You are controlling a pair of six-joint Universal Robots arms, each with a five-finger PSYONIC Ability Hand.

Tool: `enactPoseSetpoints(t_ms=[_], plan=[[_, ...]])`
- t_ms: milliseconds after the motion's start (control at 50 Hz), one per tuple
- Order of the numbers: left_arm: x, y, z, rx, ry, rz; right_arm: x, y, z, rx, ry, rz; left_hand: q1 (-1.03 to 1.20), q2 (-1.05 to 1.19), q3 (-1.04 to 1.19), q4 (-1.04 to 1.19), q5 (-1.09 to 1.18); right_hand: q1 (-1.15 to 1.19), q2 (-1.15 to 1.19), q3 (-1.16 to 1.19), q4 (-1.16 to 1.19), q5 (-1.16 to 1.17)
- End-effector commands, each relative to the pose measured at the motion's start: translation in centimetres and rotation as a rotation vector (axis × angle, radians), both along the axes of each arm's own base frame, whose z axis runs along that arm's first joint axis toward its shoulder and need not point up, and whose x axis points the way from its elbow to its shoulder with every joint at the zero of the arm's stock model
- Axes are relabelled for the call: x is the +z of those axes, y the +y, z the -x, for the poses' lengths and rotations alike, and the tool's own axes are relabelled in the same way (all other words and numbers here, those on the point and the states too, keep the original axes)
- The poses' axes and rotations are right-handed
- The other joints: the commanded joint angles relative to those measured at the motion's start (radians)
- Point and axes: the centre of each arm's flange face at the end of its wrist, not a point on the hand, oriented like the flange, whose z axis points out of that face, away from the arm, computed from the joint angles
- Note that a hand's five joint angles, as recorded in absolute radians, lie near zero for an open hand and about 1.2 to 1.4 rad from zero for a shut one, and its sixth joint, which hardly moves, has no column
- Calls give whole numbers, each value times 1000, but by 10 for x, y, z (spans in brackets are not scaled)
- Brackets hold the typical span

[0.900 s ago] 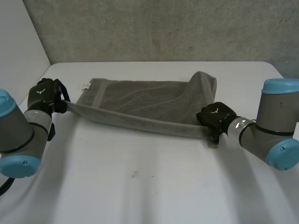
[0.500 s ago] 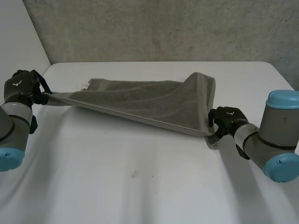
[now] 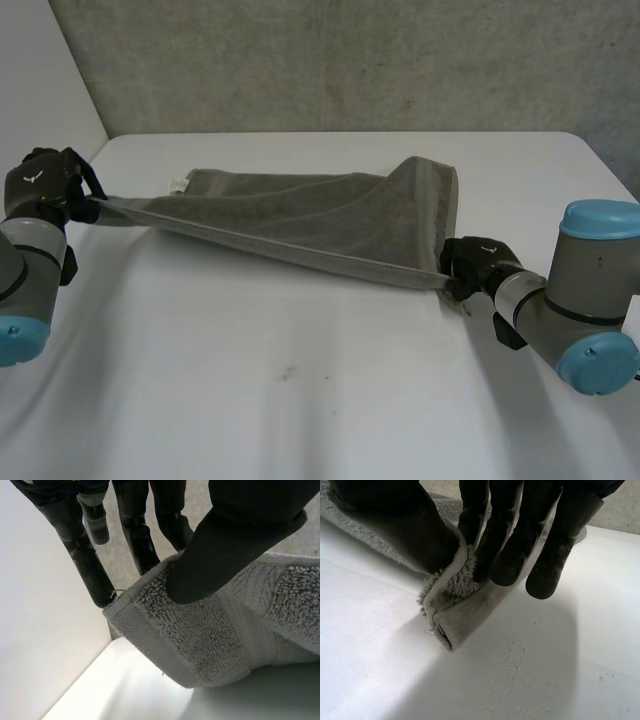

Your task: Fold the towel.

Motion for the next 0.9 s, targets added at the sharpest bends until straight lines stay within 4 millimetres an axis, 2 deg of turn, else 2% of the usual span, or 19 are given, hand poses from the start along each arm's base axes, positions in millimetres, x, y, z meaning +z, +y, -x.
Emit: enactPoseSetpoints(t_ms=[20,40,80,260,320,340,420,460,480,500,520,580,620,640,680,720,760,840,900], plan=[[0,0,-1,3,0,1,3,-2,-1,4,18,36,193,179,1193,178,188,67,62,63,57,61],[0,-1,-2,4,0,1,3,0,-2,10,25,36,193,179,1193,178,188,-162,-166,-166,-171,-168],[0,-1,-2,4,0,1,2,1,-3,14,28,36,193,179,1193,178,188,-222,-227,-226,-232,-228],[0,0,-2,4,0,-1,-1,2,-3,18,29,21,193,179,1193,178,188,-258,-263,-262,-267,-264],[0,0,-2,4,0,-2,4,1,-2,16,28,28,193,179,1193,178,188,-50,-54,-54,-59,-55],[0,0,-2,4,0,-2,9,0,0,11,25,35,193,179,1193,178,188,66,61,62,56,60],[-3,4,-1,3,-7,-34,30,-2,2,15,7,77,193,179,1193,178,188,67,62,63,57,61],[-5,7,-1,1,-13,-52,56,-4,8,34,20,142,193,179,1193,178,188,67,62,63,57,61],[-5,11,0,-4,-17,-68,57,-4,8,34,20,142,193,179,1193,178,188,67,62,63,57,61],[-5,11,0,-4,-17,-68,70,-5,14,52,53,184,193,179,1193,178,188,67,62,63,57,61],[0,15,0,-5,-19,-74,83,-2,19,90,116,219,193,179,1193,178,188,67,62,63,57,61],[5,31,3,-27,-25,-110,92,7,22,146,203,236,193,179,1193,178,188,67,62,63,57,61],[6,41,4,-41,-33,-134,105,23,29,252,410,265,193,179,1193,178,188,67,62,63,57,61],[9,52,5,-54,-52,-153,105,23,29,253,411,265,193,179,1193,178,188,67,62,63,57,61],[13,64,5,-66,-82,-169,110,34,45,328,605,248,193,179,1193,178,188,67,62,63,57,61],[17,75,5,-76,-122,-183,112,42,53,365,684,222,193,179,1193,178,188,67,62,63,57,61],[24,100,1,-86,-216,-216,116,50,59,405,745,196,193,179,1193,178,188,67,62,63,57,61],[23,125,-2,-105,-327,-275,128,72,74,510,866,133,193,179,1193,178,188,67,62,63,57,61],[19,141,-3,-134,-408,-322,134,76,79,568,917,136,193,179,1193,178,188,67,62,63,57,61]])
